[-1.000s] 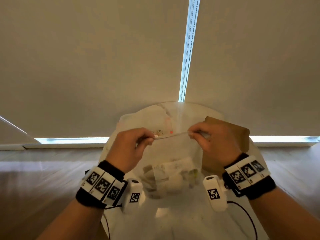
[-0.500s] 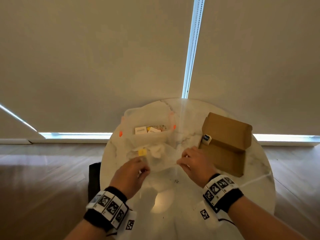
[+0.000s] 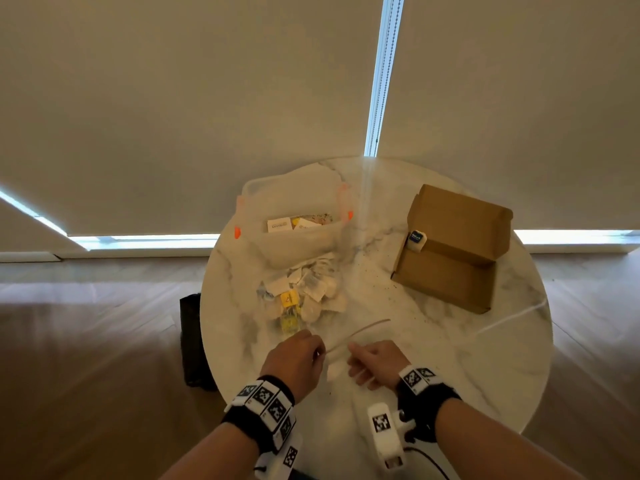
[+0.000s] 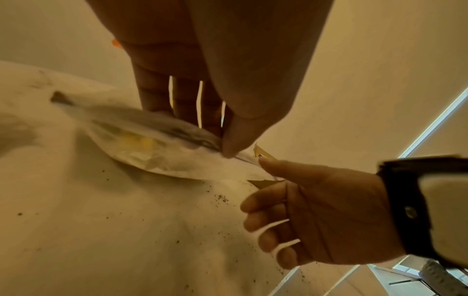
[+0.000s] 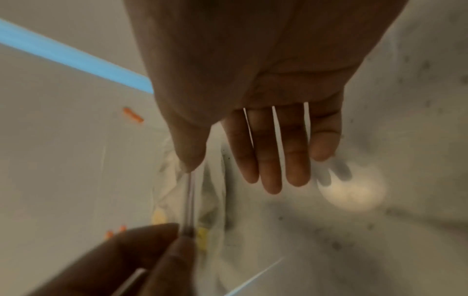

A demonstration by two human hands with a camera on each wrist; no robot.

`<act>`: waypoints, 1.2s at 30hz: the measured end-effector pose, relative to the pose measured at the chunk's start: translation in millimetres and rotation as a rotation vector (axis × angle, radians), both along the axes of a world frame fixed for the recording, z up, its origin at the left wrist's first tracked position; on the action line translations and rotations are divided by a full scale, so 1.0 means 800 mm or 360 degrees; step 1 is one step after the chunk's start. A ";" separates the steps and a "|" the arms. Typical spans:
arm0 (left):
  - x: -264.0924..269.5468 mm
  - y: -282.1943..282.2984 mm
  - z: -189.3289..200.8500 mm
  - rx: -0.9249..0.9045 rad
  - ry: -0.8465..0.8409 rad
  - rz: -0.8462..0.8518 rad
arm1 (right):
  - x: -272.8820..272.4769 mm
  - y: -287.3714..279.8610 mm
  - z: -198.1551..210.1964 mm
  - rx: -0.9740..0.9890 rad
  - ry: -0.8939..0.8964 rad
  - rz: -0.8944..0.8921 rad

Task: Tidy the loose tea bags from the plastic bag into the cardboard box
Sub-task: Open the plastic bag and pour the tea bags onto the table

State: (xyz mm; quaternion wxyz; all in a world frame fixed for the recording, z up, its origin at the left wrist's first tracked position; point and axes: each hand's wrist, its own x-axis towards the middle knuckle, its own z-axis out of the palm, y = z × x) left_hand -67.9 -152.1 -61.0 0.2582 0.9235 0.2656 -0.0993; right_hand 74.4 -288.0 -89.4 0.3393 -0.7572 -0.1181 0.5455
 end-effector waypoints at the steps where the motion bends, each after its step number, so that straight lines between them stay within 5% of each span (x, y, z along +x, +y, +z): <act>1: 0.000 -0.001 0.001 0.0020 0.0008 -0.0005 | -0.005 0.006 0.000 0.0039 0.0118 -0.0175; 9: -0.002 -0.002 -0.003 -0.0008 -0.0012 0.0041 | -0.029 0.022 0.007 0.0388 0.0491 -0.0713; 28: 0.033 0.017 0.024 -0.0150 -0.0018 0.0318 | -0.032 0.023 0.011 0.0383 0.0443 -0.0646; 36: 0.041 0.046 0.048 -0.0277 -0.0309 0.0579 | -0.024 0.003 -0.001 0.0022 0.0162 -0.0435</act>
